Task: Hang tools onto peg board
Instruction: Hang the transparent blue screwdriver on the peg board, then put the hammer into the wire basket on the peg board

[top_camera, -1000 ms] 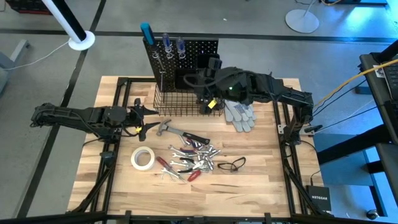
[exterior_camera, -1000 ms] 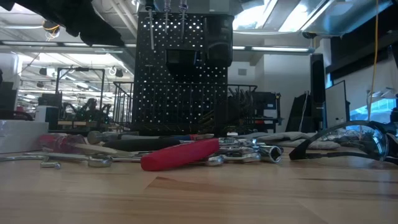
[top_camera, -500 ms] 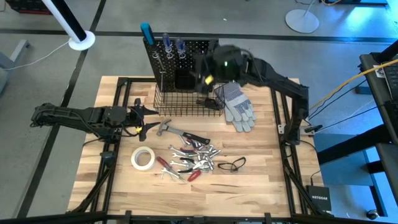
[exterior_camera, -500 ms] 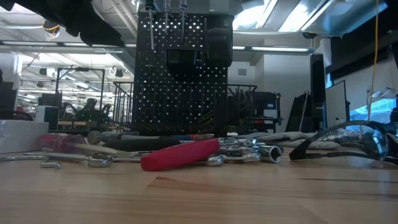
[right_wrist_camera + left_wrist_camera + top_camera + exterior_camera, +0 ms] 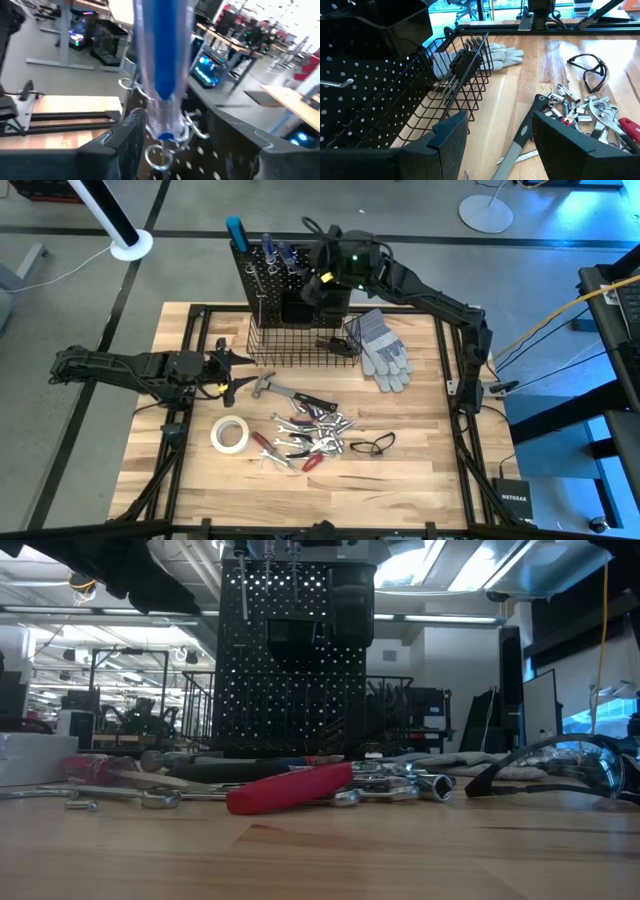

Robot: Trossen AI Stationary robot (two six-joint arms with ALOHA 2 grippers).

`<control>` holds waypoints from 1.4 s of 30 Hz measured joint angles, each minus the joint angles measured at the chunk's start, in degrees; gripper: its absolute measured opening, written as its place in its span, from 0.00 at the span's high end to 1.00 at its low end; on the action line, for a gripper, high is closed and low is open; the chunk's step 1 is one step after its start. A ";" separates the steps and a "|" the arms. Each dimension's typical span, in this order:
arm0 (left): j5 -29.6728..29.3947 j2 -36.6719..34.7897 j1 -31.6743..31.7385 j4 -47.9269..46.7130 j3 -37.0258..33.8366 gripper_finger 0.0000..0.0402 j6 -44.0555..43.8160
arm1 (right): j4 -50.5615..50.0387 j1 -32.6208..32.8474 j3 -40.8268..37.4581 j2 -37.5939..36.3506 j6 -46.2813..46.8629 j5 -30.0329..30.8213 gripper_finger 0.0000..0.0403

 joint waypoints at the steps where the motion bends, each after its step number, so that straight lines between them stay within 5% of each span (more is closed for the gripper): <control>1: 0.00 0.00 0.00 -0.01 0.00 0.48 0.00 | 0.73 0.03 0.00 0.21 -0.17 -0.04 0.46; 35: 0.00 0.01 0.00 -0.07 -0.01 0.48 0.02 | 7.70 2.22 0.09 -0.35 -3.33 7.17 0.46; 42: 0.00 0.00 0.00 -0.04 -0.01 0.48 0.02 | 6.04 6.18 0.09 -2.44 -10.48 15.95 0.46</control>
